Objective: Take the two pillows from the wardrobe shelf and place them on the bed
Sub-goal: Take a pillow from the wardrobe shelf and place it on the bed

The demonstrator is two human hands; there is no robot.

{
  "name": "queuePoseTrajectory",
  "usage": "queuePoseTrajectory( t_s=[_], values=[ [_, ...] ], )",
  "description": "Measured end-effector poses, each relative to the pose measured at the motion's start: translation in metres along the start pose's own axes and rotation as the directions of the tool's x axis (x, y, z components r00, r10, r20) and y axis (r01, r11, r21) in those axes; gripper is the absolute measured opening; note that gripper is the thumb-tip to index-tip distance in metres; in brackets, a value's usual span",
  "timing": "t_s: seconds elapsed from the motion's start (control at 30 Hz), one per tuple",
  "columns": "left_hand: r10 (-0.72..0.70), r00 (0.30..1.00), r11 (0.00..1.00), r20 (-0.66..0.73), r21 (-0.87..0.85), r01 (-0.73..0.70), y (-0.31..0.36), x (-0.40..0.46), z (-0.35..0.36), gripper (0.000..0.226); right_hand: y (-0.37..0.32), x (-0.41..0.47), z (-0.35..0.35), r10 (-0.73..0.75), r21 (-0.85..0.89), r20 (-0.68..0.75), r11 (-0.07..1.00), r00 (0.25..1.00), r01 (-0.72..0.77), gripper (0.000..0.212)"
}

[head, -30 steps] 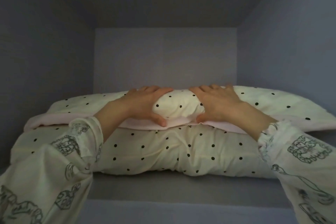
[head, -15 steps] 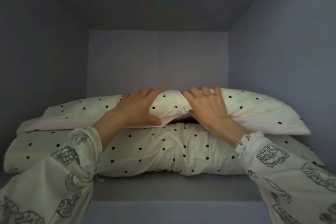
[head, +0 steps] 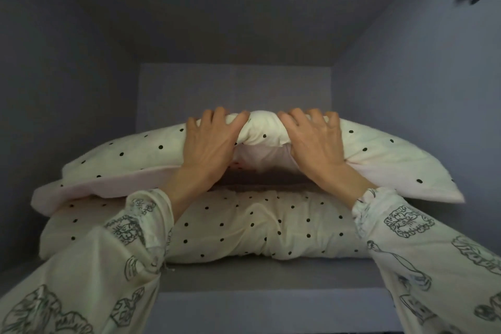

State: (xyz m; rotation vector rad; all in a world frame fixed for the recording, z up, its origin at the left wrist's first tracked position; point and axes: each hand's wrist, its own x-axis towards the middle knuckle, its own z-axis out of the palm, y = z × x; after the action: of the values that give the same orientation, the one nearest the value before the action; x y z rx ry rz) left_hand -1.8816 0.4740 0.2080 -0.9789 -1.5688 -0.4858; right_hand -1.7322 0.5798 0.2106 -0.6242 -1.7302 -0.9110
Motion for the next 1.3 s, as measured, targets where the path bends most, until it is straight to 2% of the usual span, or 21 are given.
queuePoseTrajectory(
  t_s=[0.1, 0.3, 0.4, 0.5, 0.73, 0.9, 1.03, 1.13, 1.2, 1.3],
  values=[
    [0.012, 1.000, 1.000, -0.021, -0.005, -0.012, -0.003, -0.013, -0.028, 0.063, -0.004, -0.008, -0.029, 0.003, -0.010, -0.008, 1.000, 1.000, -0.003, 0.037],
    [0.059, 0.998, 0.998, 0.036, -0.024, -0.059, -0.005, -0.048, -0.095, 0.079, -0.017, -0.039, -0.092, 0.009, -0.023, -0.080, 1.000, 0.997, -0.011, 0.035],
    [0.086, 0.996, 0.996, 0.032, -0.024, -0.085, -0.002, -0.073, -0.121, 0.070, -0.022, -0.064, -0.117, 0.001, -0.025, -0.145, 1.000, 0.989, -0.005, 0.033],
    [0.082, 0.996, 0.996, 0.030, -0.041, -0.080, 0.000, -0.098, -0.140, 0.058, -0.027, -0.084, -0.137, -0.040, -0.020, -0.200, 0.999, 0.979, 0.037, 0.040],
    [0.072, 0.997, 0.994, 0.032, -0.082, -0.069, 0.001, -0.129, -0.174, 0.059, -0.028, -0.107, -0.173, -0.117, 0.023, -0.211, 0.992, 0.971, 0.124, 0.045],
    [0.173, 0.982, 0.985, 0.076, -0.008, -0.173, 0.010, -0.180, -0.173, 0.068, -0.028, -0.164, -0.176, -0.202, 0.102, -0.052, 0.973, 0.978, 0.207, 0.051],
    [0.203, 0.954, 0.977, 0.219, 0.012, -0.211, 0.019, -0.215, -0.170, 0.074, -0.033, -0.201, -0.171, -0.238, 0.144, 0.120, 0.965, 0.964, 0.220, 0.062],
    [0.290, 0.893, 0.957, 0.345, -0.117, -0.266, 0.013, -0.227, -0.163, 0.080, -0.039, -0.219, -0.162, -0.221, 0.138, 0.233, 0.971, 0.947, 0.193, 0.074],
    [0.333, 0.827, 0.942, 0.453, -0.208, -0.265, 0.005, -0.231, -0.158, 0.080, -0.043, -0.231, -0.155, -0.238, 0.142, 0.350, 0.969, 0.906, 0.200, 0.083],
    [0.329, 0.802, 0.940, 0.499, -0.252, -0.229, -0.003, -0.230, -0.140, 0.077, -0.049, -0.251, -0.140, -0.282, 0.172, 0.500, 0.959, 0.819, 0.225, 0.091]
  ],
)
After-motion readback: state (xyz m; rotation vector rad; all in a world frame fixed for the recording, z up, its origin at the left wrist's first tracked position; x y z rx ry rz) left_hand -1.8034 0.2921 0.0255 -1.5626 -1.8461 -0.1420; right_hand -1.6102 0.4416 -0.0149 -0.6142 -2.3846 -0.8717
